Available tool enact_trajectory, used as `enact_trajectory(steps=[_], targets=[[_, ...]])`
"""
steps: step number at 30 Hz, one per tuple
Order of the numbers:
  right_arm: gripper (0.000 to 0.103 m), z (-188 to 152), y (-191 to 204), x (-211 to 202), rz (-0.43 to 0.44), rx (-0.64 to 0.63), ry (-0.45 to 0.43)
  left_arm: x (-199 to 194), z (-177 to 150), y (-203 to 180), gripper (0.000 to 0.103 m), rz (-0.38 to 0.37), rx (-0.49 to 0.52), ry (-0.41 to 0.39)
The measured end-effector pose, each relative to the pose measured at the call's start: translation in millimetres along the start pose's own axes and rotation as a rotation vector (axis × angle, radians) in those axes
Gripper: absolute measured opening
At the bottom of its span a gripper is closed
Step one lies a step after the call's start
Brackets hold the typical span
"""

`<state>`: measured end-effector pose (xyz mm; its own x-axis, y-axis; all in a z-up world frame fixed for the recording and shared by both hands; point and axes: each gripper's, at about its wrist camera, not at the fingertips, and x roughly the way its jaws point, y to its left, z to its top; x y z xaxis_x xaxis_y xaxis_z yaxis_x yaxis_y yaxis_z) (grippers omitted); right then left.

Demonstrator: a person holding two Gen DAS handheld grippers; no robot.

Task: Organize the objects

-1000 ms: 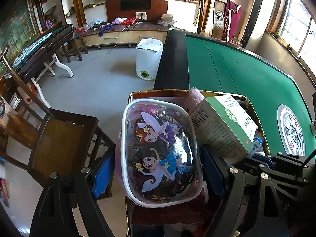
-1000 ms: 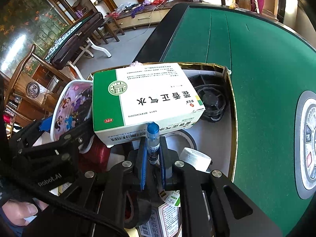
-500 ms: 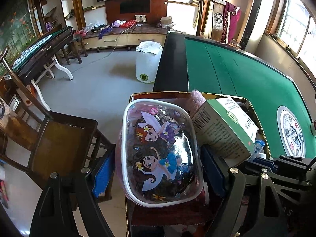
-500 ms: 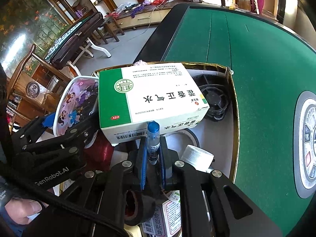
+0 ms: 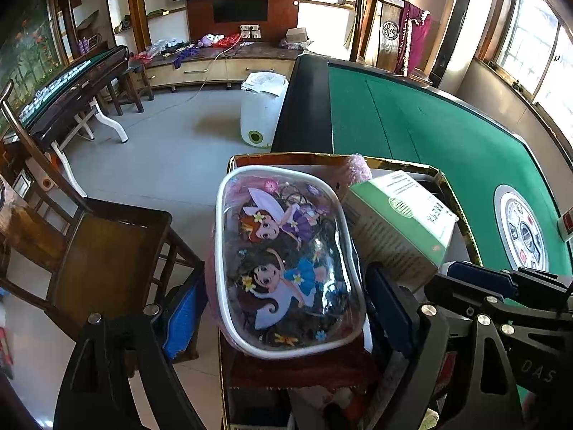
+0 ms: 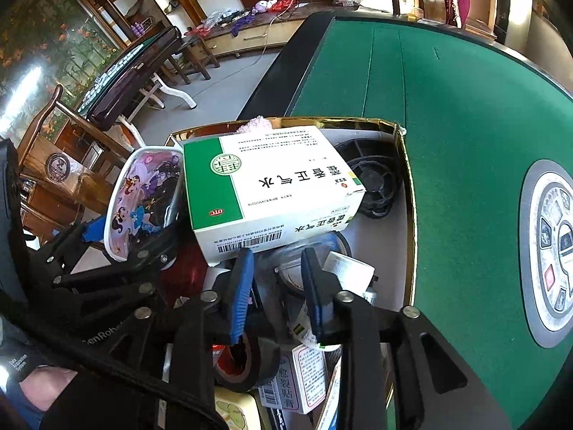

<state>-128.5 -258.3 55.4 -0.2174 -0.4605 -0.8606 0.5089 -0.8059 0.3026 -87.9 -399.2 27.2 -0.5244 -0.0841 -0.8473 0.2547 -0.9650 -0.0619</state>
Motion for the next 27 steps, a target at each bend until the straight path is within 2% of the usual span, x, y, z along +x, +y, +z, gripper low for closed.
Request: enact_trajectory(steps=[2, 5, 12, 14, 16, 21, 27], targets=[[0.037, -2, 1, -3, -0.004, 0.000, -0.004, -3, -2, 0, 0.083, 0.001, -0.003, -0.001], [0.042, -6, 3, -8, -0.009, -0.002, -0.014, -7, -5, -1, 0.085, 0.005, 0.007, 0.007], [0.061, -20, 3, -25, 0.000, 0.007, -0.032, -25, -14, -6, 0.085, 0.012, -0.001, -0.030], [0.078, -25, 3, -32, 0.012, 0.012, -0.043, -34, -18, -8, 0.085, 0.013, -0.002, -0.052], [0.082, -29, 3, -40, 0.009, 0.010, -0.054, -43, -24, -12, 0.085, 0.020, 0.003, -0.071], [0.083, -45, 7, -61, 0.015, -0.029, -0.067, -70, -43, -23, 0.085, 0.043, 0.001, -0.121], [0.091, -68, 8, -98, 0.037, -0.121, -0.144, -104, -68, -43, 0.085, 0.096, -0.006, -0.163]])
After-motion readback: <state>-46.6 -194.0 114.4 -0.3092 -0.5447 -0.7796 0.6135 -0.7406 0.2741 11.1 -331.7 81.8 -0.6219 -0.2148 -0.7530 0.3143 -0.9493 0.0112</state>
